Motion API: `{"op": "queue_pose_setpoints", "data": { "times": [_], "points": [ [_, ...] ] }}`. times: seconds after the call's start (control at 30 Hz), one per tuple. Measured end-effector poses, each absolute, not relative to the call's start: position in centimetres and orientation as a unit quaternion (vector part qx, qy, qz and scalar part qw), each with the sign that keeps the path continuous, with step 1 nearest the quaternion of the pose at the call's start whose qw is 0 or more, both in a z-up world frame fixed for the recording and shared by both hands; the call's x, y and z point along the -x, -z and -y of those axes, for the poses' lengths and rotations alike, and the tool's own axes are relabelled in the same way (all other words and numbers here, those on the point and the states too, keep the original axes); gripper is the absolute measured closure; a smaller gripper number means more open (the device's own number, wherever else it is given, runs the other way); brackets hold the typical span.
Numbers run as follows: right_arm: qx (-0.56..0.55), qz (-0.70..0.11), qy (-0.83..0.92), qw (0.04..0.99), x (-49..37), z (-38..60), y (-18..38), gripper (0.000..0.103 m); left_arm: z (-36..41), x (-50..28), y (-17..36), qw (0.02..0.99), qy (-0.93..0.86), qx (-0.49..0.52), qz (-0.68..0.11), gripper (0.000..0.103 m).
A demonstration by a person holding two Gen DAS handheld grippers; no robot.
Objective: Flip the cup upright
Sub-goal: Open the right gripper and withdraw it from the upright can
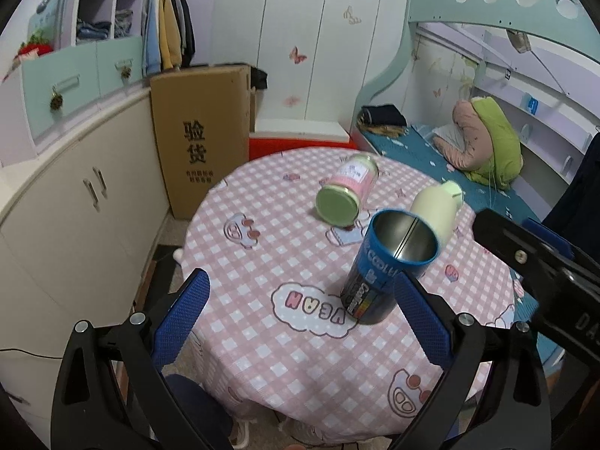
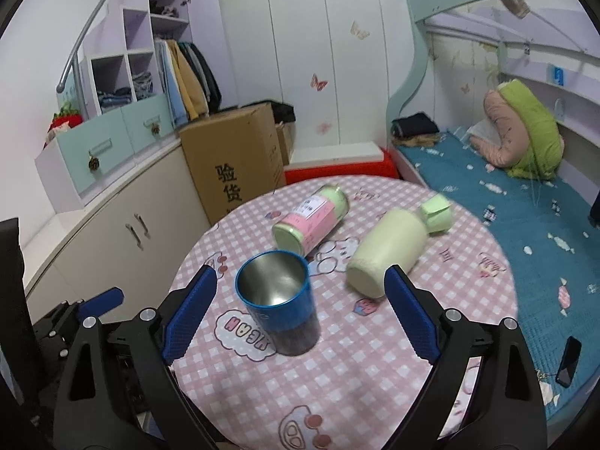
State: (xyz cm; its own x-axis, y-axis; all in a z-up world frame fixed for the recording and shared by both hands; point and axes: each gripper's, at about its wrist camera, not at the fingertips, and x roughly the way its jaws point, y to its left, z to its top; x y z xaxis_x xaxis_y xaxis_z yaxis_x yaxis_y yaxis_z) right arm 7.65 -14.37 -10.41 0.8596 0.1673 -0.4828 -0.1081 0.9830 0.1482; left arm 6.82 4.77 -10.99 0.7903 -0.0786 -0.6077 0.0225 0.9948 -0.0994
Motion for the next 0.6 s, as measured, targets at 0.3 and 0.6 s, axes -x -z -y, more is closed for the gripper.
{"op": "queue_pose_setpoints", "data": {
  "times": [0.3, 0.6],
  "points": [
    [-0.062, -0.217, -0.055, 0.973, -4.3, 17.0, 8.0, 0.011, -3.3, -4.8, 7.8, 0.960, 0.017, 0.031, -0.276, 0.008],
    [-0.059, -0.178, -0.046, 0.981, -1.2, 18.6, 5.9, 0.009, -1.9, -2.5, 5.2, 0.973, 0.017, 0.020, -0.231, 0.008]
  ]
}}
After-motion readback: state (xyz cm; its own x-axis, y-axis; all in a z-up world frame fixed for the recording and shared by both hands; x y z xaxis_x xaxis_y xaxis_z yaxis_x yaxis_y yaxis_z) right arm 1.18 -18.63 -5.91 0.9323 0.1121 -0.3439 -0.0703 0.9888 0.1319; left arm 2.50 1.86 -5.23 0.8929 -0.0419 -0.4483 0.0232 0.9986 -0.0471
